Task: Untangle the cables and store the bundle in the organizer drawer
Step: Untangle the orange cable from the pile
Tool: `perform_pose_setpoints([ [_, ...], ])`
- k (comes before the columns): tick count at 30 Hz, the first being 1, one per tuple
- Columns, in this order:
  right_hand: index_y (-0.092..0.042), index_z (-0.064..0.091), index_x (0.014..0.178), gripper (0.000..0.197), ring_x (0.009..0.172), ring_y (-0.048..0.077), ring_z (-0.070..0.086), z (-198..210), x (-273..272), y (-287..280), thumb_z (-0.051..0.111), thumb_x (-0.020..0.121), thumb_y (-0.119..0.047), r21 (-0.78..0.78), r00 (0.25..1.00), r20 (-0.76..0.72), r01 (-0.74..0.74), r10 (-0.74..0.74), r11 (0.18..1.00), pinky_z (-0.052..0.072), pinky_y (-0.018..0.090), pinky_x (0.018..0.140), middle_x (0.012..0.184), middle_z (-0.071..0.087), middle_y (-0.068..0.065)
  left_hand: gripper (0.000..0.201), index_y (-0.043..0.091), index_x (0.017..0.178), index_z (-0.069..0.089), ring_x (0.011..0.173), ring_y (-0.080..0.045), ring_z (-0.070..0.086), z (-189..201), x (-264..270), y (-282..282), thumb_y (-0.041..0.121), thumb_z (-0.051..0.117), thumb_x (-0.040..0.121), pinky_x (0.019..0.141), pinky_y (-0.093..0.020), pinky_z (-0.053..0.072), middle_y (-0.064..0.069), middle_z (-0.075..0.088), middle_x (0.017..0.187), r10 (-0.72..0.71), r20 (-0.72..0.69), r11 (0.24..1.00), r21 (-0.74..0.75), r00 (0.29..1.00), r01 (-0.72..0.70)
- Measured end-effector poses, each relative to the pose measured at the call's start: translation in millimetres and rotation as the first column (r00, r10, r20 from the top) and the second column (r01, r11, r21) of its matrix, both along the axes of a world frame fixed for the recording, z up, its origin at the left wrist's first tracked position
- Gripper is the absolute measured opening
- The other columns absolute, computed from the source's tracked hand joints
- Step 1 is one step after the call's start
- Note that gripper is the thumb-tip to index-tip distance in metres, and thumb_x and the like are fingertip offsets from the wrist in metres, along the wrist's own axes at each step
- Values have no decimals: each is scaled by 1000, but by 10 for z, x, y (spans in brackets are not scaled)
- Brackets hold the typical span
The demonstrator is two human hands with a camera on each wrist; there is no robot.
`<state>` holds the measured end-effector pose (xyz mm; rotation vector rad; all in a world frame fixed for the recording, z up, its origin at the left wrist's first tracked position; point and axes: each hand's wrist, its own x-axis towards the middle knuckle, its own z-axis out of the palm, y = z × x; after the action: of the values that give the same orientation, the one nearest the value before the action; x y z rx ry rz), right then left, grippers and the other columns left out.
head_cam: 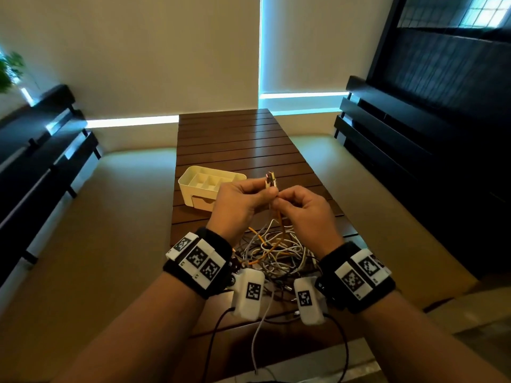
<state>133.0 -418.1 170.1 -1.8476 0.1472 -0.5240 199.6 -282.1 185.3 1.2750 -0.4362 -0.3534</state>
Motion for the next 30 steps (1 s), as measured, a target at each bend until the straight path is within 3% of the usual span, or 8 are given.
perform_pose_setpoints([
  [6, -18, 74, 85, 3, 73, 27, 69, -14, 10, -46, 74, 87, -20, -39, 1000, -5, 5, -6, 999, 58, 51, 69, 76, 72, 5, 21, 8, 92, 78, 90, -27, 70, -13, 22, -18, 18, 76, 73, 88, -43, 57, -21, 74, 101, -14, -38, 1000, -24, 999, 13],
  [10, -21, 71, 79, 8, 65, 18, 65, 12, 40, -76, 76, 85, -20, -80, 999, -31, -21, 19, 997, 59, 43, 65, 70, 70, 0, 19, 6, 95, 76, 85, -25, 70, -12, 40, -26, 16, 74, 79, 76, -33, 59, -22, 74, 99, 23, -18, 1000, -9, 1000, -23],
  [12, -24, 72, 81, 8, 69, 12, 66, 62, 56, -137, 79, 82, -23, -116, 996, -74, -53, 45, 992, 59, 37, 68, 74, 70, -4, 11, 6, 95, 75, 83, -23, 71, -14, 55, -28, 11, 70, 87, 70, -28, 58, -18, 75, 95, 34, -17, 999, -8, 999, -34],
  [16, -26, 72, 86, 15, 83, 16, 67, 232, 121, -341, 83, 76, -23, -74, 996, -16, -87, 87, 993, 57, 35, 77, 88, 71, 1, 10, 7, 92, 75, 81, -18, 72, -14, 99, -32, 7, 64, 92, 69, -25, 57, -10, 75, 87, 25, -21, 1000, -18, 999, -25],
  [19, -28, 74, 95, 21, 90, 17, 69, 384, 198, -410, 80, 79, -16, 13, 991, 37, -128, 127, 992, 56, 35, 85, 96, 74, 3, 13, 4, 99, 75, 81, -14, 69, -39, 125, -40, 9, 64, 93, 71, -26, 56, -8, 74, 87, 19, -7, 1000, 18, 1000, -19],
  [22, -28, 74, 101, 25, 99, 20, 71, 481, 268, -377, 77, 82, -12, -12, 971, 45, -236, 237, 972, 56, 39, 92, 102, 76, 3, 17, 4, 104, 75, 84, -16, 69, -54, 121, -56, 12, 65, 93, 73, -27, 55, -11, 74, 90, -13, 28, 999, 52, 1000, 12],
  [27, -30, 77, 92, 15, 91, 17, 72, 547, 308, -323, 78, 83, -18, -154, 972, -28, -233, 231, 960, 59, 40, 87, 92, 77, -1, 27, 12, 99, 77, 85, -20, 70, -15, 110, -72, 28, 71, 79, 75, -28, 56, -15, 75, 91, -44, 65, 998, 49, 997, 41],
  [30, -28, 77, 87, 13, 87, 15, 72, 571, 307, -300, 78, 82, -16, -190, 976, -37, -219, 215, 957, 60, 39, 85, 87, 76, -2, 18, 13, 96, 78, 86, -21, 70, -16, 122, -63, 23, 71, 82, 80, -33, 59, -14, 75, 90, -45, 77, 998, 58, 996, 41],
])
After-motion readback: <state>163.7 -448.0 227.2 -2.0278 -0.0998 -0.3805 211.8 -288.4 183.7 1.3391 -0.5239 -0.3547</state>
